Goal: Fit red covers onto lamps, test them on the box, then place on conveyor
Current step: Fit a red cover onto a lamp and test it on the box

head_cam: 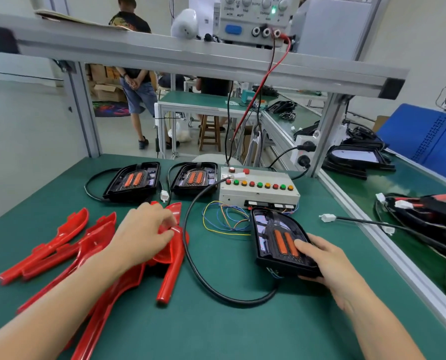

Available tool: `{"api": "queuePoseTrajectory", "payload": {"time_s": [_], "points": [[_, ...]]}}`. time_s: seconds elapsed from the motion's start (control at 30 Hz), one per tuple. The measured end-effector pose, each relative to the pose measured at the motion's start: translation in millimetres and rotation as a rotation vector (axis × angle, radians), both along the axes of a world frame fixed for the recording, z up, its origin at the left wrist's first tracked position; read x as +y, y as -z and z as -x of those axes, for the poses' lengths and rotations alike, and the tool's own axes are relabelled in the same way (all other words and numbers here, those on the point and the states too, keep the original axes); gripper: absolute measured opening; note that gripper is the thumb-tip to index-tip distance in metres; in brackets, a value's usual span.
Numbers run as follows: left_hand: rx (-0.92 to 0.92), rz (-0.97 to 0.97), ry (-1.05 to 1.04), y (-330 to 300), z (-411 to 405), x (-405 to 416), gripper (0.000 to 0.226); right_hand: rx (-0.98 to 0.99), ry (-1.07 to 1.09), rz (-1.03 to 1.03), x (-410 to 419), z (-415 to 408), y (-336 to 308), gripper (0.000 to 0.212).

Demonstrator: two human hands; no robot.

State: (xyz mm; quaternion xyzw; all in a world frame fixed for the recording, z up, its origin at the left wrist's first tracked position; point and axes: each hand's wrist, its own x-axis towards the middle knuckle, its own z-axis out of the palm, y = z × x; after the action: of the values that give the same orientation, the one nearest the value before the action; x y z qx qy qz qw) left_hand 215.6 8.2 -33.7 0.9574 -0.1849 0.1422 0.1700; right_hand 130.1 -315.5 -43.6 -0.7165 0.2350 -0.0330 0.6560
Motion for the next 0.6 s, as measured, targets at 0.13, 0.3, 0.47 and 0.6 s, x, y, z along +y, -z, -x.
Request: {"api": "queuePoseTrajectory", "payload": {"time_s": [0.13, 0.3, 0.47, 0.6], "points": [[0.011, -0.05, 0.021, 11, 10, 4, 0.027, -0.013, 0.028, 0.356, 7, -1, -4, 0.054], [0.031, -0.177, -0.111, 11, 3, -3, 0.031, -0.051, 0.038, 0.872, 27, 3, -16, 0.057], [0.018, -0.164, -0.199, 10, -4, -12, 0.03, -0.21, 0.004, 1.076, 54, 10, -19, 0.045], [0.008, -0.203, -0.22, 11, -7, -8, 0.035, -0.259, -0.049, 1.089, 65, 16, -17, 0.038]]}}
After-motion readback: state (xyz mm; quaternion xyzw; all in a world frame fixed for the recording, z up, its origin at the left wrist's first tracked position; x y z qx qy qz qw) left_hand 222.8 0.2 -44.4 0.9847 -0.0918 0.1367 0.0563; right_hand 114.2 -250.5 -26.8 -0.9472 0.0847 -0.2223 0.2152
